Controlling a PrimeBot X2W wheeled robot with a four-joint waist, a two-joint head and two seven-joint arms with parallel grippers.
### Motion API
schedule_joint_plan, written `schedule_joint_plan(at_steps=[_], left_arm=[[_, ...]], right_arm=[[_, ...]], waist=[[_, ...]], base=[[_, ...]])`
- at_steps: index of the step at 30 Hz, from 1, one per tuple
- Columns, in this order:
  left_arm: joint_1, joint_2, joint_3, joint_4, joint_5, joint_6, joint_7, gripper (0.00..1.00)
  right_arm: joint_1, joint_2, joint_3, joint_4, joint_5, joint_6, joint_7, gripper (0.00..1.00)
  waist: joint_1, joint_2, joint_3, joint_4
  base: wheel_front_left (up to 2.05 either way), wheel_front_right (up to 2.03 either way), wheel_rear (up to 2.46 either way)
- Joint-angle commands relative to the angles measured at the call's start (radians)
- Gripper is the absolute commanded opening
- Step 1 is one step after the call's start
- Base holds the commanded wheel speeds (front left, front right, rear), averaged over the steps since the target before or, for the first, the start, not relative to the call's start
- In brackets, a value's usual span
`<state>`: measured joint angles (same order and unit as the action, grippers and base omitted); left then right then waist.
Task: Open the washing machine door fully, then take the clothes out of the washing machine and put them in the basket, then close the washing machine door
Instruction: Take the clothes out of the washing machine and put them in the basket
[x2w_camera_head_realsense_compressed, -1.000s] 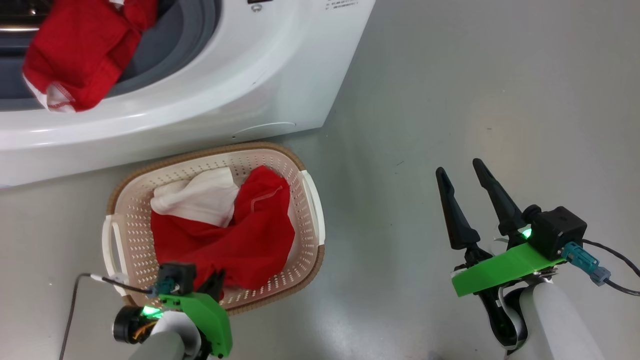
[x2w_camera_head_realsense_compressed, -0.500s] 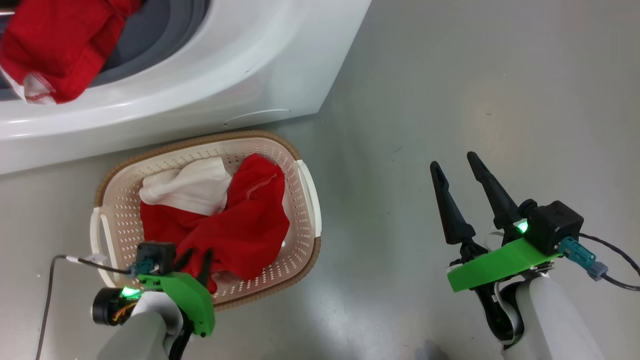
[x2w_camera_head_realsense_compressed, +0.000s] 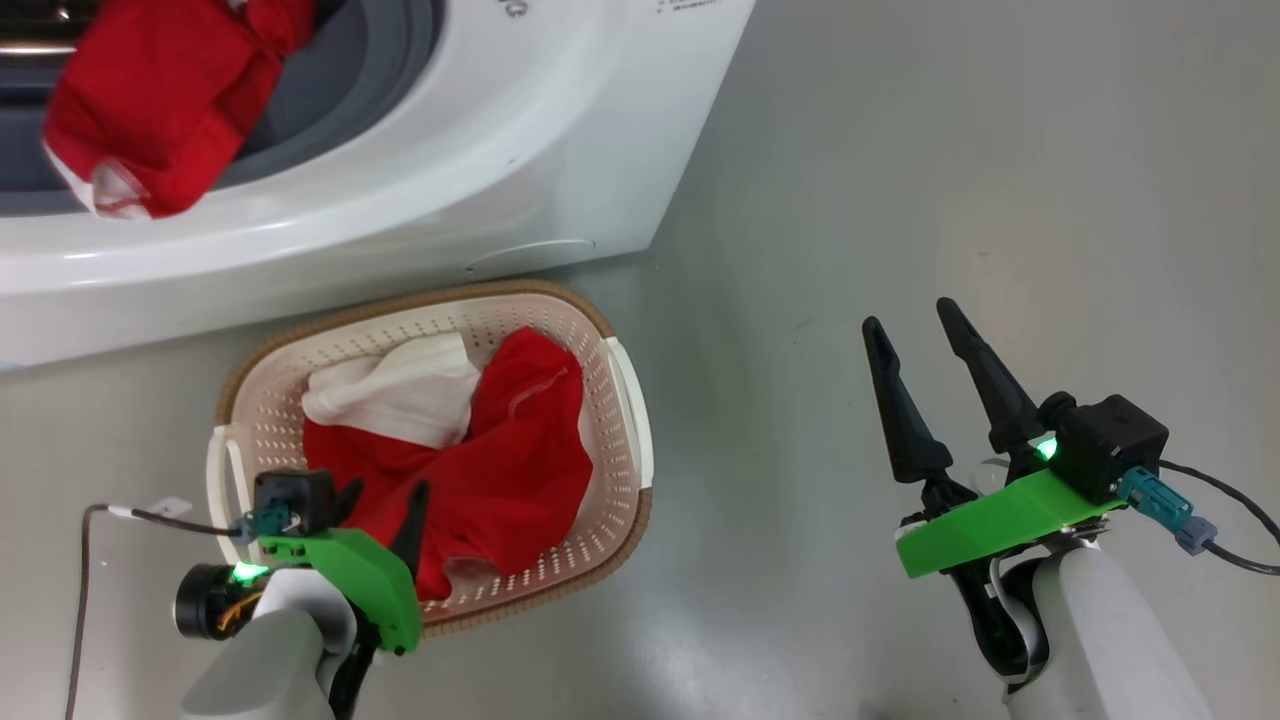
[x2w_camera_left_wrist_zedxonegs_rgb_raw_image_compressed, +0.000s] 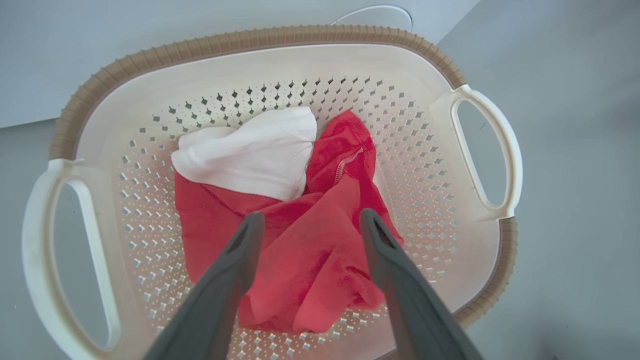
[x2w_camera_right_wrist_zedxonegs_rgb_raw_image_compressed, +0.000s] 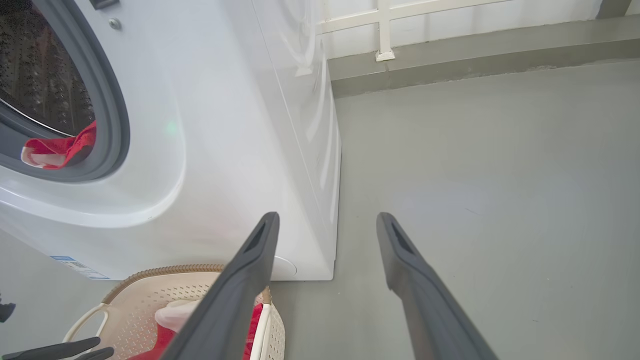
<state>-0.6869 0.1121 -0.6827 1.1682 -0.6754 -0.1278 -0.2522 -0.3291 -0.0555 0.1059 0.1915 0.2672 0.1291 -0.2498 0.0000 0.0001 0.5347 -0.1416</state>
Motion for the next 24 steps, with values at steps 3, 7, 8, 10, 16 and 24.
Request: schedule_joint_plan(at_steps=[3, 7, 8, 10, 16, 24], left_arm=[[0.012, 0.034, 0.039, -0.031, -0.007, -0.003, -0.009, 1.0], [0.025, 0.043, 0.071, -0.072, 0.005, -0.003, -0.009, 1.0], [0.03, 0.045, 0.082, -0.083, 0.008, -0.003, -0.009, 1.0], [0.039, 0.05, 0.105, -0.105, 0.019, -0.003, -0.009, 1.0], [0.085, 0.065, 0.208, -0.182, 0.069, -0.003, -0.009, 1.0], [0.171, 0.074, 0.37, -0.323, 0.179, 0.012, -0.01, 1.0]], right_arm=[[0.026, 0.005, 0.016, -0.014, 0.006, 0.002, -0.012, 1.0], [0.036, 0.005, 0.012, -0.005, -0.001, 0.002, -0.012, 1.0], [0.039, 0.005, 0.011, -0.003, -0.002, 0.002, -0.012, 1.0], [0.045, 0.005, 0.011, 0.0, -0.005, 0.002, -0.012, 1.0], [0.072, 0.005, 0.005, 0.014, -0.015, 0.002, -0.012, 1.0], [0.114, 0.005, -0.004, 0.026, -0.032, 0.002, -0.012, 1.0]], waist=[[0.0, -0.0001, -0.034, 0.018], [0.0, -0.0001, -0.066, 0.03], [0.0, -0.0001, -0.074, 0.033], [0.0, -0.0001, -0.09, 0.037], [0.0, -0.0001, -0.148, 0.052], [0.0, -0.0001, -0.221, 0.069]], base=[[0.0, 0.0, 0.0], [0.0, 0.0, 0.0], [0.0, 0.0, 0.0], [0.0, 0.0, 0.0], [0.0, 0.0, 0.0], [0.0, 0.0, 0.0]])
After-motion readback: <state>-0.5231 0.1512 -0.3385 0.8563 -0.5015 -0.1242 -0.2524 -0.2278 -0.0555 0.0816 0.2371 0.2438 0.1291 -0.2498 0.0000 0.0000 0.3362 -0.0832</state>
